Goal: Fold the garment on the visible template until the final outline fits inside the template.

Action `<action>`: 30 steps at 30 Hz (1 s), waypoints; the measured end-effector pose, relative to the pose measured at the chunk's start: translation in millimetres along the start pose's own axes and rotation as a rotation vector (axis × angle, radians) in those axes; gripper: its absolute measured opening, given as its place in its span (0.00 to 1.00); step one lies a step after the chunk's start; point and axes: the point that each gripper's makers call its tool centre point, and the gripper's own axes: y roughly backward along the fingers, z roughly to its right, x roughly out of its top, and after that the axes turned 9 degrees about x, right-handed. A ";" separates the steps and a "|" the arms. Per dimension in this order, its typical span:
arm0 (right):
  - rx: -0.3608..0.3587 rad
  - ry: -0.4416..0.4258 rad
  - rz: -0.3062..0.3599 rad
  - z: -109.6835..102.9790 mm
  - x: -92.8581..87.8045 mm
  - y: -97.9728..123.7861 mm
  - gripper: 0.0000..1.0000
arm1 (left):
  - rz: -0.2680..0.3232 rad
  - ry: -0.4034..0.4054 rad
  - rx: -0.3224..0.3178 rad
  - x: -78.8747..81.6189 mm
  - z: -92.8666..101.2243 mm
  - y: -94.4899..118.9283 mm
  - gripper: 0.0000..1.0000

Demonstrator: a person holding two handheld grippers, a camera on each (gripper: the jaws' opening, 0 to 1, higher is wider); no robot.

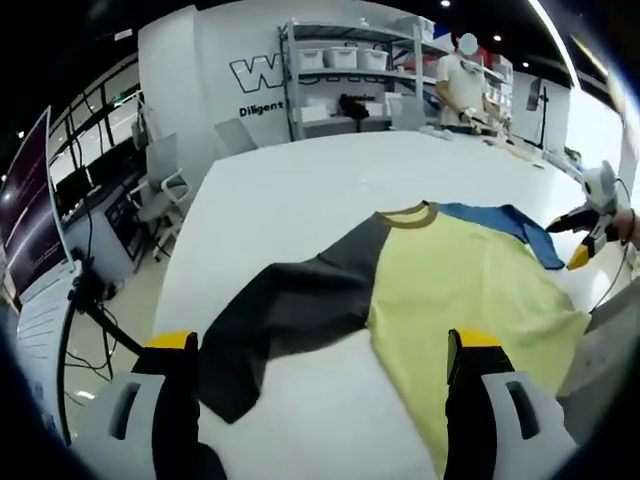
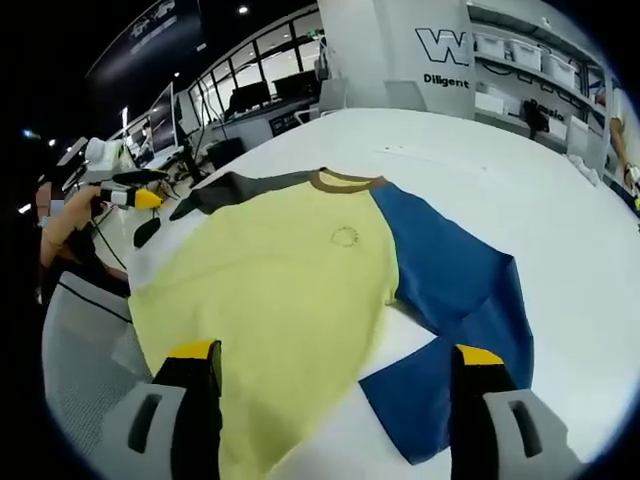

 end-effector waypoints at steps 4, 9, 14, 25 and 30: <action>-0.003 0.020 -0.033 7.3 -14.1 0.8 0.83 | 0.012 0.042 -0.026 0.0 3.5 9.0 0.99; -0.034 0.041 -0.057 17.3 -25.0 3.7 0.73 | 0.018 0.050 -0.022 -1.2 4.7 16.7 0.99; -0.078 0.096 -0.100 30.0 -34.3 5.7 0.58 | 0.013 0.043 -0.034 -3.2 10.6 21.7 0.99; -0.090 0.121 -0.130 42.3 -43.6 1.1 0.40 | 0.011 0.004 -0.087 -4.1 26.0 33.2 0.99; -0.107 0.148 -0.145 44.8 -46.4 0.4 0.28 | 0.002 -0.003 -0.101 -9.3 30.1 37.0 0.99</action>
